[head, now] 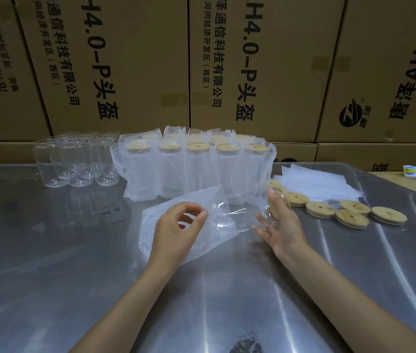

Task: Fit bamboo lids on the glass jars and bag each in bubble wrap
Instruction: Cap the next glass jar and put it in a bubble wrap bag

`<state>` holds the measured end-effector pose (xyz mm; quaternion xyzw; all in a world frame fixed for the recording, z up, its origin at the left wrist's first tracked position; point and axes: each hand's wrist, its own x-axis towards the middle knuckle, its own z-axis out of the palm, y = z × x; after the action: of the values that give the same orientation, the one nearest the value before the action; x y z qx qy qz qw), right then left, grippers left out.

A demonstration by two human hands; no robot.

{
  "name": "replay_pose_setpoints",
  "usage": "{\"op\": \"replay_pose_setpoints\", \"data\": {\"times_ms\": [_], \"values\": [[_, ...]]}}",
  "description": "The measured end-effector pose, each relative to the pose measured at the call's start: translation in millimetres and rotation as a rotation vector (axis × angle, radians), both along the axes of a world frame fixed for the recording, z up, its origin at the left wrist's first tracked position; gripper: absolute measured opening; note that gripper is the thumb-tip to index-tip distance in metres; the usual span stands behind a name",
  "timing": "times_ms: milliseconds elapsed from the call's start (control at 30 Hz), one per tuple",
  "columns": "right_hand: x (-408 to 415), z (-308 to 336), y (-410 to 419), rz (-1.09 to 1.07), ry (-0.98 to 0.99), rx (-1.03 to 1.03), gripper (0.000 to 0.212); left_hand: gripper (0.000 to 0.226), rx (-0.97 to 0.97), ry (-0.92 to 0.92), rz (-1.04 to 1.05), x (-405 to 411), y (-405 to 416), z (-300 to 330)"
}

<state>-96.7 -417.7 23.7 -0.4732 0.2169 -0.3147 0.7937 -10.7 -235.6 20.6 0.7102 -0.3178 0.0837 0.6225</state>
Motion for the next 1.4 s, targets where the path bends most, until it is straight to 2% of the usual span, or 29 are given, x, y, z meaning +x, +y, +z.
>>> {"op": "replay_pose_setpoints", "data": {"times_ms": [167,333,500,633,700,767,867,933,967,1033,1100,1167,1200,1267,1333,1400], "values": [[-0.4,-0.8,9.9,0.022,0.035,-0.054,0.081,0.013,0.034,-0.248,0.031,-13.9,-0.4,4.6],[1.6,0.4,19.6,0.098,0.052,-0.106,0.095,0.003,0.152,-0.524,0.08,-21.6,-4.2,2.3],[4.9,-2.0,29.8,0.192,0.05,-0.092,0.084,0.015,0.139,-0.715,0.038,-35.9,-10.4,4.3],[7.2,-5.3,35.8,0.265,0.029,-0.033,0.089,0.02,0.191,-0.824,0.011,-47.8,-14.5,5.2],[7.2,-5.0,32.4,0.262,0.027,0.017,0.083,0.028,0.248,-0.842,-0.02,-50.6,-16.0,5.6],[5.9,-2.1,25.7,0.236,0.009,0.058,0.067,0.035,0.257,-0.841,-0.016,-48.5,-15.0,8.1],[2.6,3.4,13.2,0.14,-0.033,0.094,0.043,0.038,0.21,-0.828,0.127,-36.7,-7.8,15.2],[1.3,5.0,6.1,0.079,-0.048,0.116,0.04,0.045,0.163,-0.713,0.25,-27.9,-1.4,20.5],[0.8,5.4,3.3,0.063,-0.051,0.12,0.041,0.051,0.124,-0.593,0.298,-23.7,1.3,22.9],[-0.8,4.8,-1.8,0.046,-0.058,0.132,0.042,0.069,0.068,-0.217,0.306,-15.8,5.1,25.7],[-1.8,4.5,-3.8,0.048,-0.073,0.147,0.041,0.084,0.071,0.232,0.193,-7.0,8.1,24.9],[-1.0,4.2,-4.7,0.056,-0.078,0.165,0.041,0.072,0.037,0.56,-0.035,0.0,10.2,20.1],[-0.6,4.1,-4.3,0.068,-0.082,0.164,0.041,0.07,0.003,0.637,-0.156,2.8,10.3,16.3],[-0.7,3.5,-4.0,0.119,-0.093,0.148,0.038,0.058,-0.098,0.654,-0.282,7.5,8.1,8.9],[-2.2,4.2,-0.9,0.195,-0.099,0.13,0.043,0.049,-0.163,0.628,-0.281,8.6,3.3,5.5],[-2.3,3.9,3.6,0.26,-0.11,0.12,0.062,0.044,-0.199,0.614,-0.266,8.7,0.3,3.1]]}}
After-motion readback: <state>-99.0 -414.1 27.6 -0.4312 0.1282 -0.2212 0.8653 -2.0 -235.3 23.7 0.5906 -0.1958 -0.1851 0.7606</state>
